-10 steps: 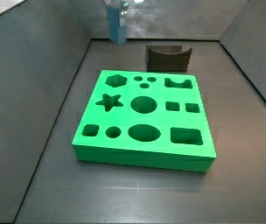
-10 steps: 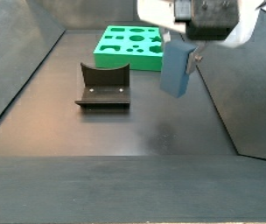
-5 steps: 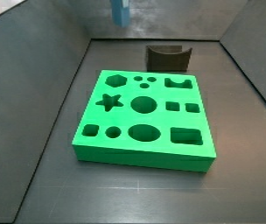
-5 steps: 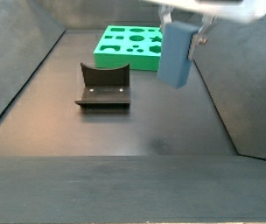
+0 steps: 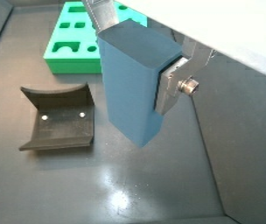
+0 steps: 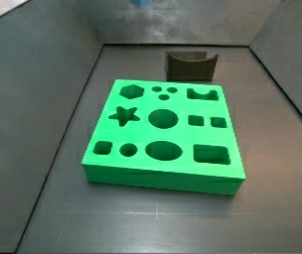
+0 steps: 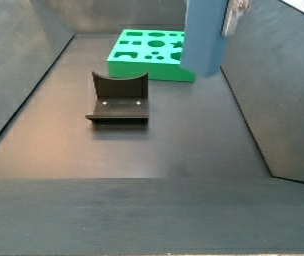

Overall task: Pick up the rectangle object. Move up. Move to above the board. Insert the rectangle object.
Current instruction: Move to above the board.

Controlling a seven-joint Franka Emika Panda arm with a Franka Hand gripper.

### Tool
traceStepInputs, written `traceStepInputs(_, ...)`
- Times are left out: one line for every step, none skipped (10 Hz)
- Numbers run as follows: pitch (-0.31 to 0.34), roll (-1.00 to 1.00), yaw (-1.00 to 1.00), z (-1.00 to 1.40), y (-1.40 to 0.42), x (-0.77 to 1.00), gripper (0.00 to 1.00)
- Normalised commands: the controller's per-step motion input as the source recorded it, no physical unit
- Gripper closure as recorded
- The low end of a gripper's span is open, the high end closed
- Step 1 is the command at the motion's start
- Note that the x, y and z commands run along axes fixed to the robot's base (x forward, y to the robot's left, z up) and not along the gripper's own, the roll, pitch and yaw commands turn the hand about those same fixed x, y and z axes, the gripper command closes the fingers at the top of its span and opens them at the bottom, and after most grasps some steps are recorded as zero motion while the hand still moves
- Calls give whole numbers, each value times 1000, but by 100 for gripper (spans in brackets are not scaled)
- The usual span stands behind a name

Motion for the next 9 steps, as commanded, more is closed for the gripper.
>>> traceStepInputs(76,-28,-43,1000,135,38,100)
traceStepInputs(78,-28,-46,783,91,22,100)
traceStepInputs(80,-29,-47,669,69,15,100)
traceStepInputs(77,-28,-48,446,46,8,100)
traceStepInputs(79,-25,-49,275,32,5,100)
traceStepInputs(136,-66,1000,134,-1000,56,100)
traceStepInputs(134,-63,1000,127,-1000,58,100)
traceStepInputs(132,-48,1000,136,-1000,55,100)
traceStepInputs(123,-64,1000,137,-1000,55,100)
